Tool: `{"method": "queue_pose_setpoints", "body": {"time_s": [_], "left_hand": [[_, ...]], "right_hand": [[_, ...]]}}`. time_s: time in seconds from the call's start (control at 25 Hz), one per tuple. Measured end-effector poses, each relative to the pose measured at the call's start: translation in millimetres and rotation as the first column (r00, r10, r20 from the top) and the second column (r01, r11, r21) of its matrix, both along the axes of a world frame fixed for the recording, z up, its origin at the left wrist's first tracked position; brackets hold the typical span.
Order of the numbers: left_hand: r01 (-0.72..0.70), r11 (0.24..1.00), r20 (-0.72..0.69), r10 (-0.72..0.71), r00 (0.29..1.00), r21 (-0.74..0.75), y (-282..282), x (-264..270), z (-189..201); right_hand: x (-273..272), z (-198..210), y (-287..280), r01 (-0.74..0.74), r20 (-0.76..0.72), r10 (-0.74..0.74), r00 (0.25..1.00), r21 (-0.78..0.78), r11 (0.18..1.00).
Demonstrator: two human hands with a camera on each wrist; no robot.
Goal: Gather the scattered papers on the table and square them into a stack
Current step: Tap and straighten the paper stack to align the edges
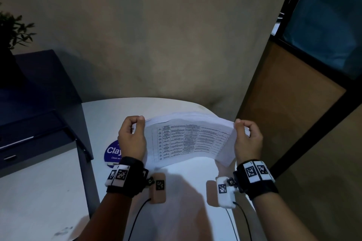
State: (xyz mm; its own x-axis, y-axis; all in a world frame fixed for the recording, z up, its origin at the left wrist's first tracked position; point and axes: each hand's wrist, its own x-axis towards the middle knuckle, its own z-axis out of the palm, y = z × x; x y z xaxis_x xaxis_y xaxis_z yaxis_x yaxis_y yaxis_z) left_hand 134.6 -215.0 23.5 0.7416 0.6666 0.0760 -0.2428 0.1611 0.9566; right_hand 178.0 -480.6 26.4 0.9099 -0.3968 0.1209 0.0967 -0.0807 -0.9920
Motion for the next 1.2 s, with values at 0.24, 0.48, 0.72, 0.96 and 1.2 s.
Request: {"method": "queue_pose_setpoints", "body": {"time_s": [0.24, 0.48, 0.72, 0.96, 1.2], "left_hand": [[-0.076, 0.983, -0.047, 0.085, 0.995, 0.167, 2, -1, -1], [-0.066, 0.988, -0.076, 0.077, 0.994, 0.139, 2, 1, -5], [0.093, 0.992, -0.013, -0.092, 0.996, 0.091, 4, -5, -5], [0.326, 0.942, -0.008, -0.328, 0.945, -0.083, 21, -1, -49], [0.292, 0.945, -0.251, -0.249, 0.935, 0.149, 20, 3, -53]], "right_hand": [[3, 0, -1, 0.029, -0.003, -0.030, 1.000, -0.036, 0.999], [5, 2, 0, 0.046, -0.031, -0.048, 0.998, -0.063, 0.997], [0, -4, -4, -0.010, 0.064, 0.010, 0.998, -0.004, 1.000], [0, -26, -7, -0.199, 0.099, 0.207, 0.973, -0.086, 0.976], [5, -25, -5, -0.198, -0.040, 0.195, 0.980, -0.124, 0.972]]}}
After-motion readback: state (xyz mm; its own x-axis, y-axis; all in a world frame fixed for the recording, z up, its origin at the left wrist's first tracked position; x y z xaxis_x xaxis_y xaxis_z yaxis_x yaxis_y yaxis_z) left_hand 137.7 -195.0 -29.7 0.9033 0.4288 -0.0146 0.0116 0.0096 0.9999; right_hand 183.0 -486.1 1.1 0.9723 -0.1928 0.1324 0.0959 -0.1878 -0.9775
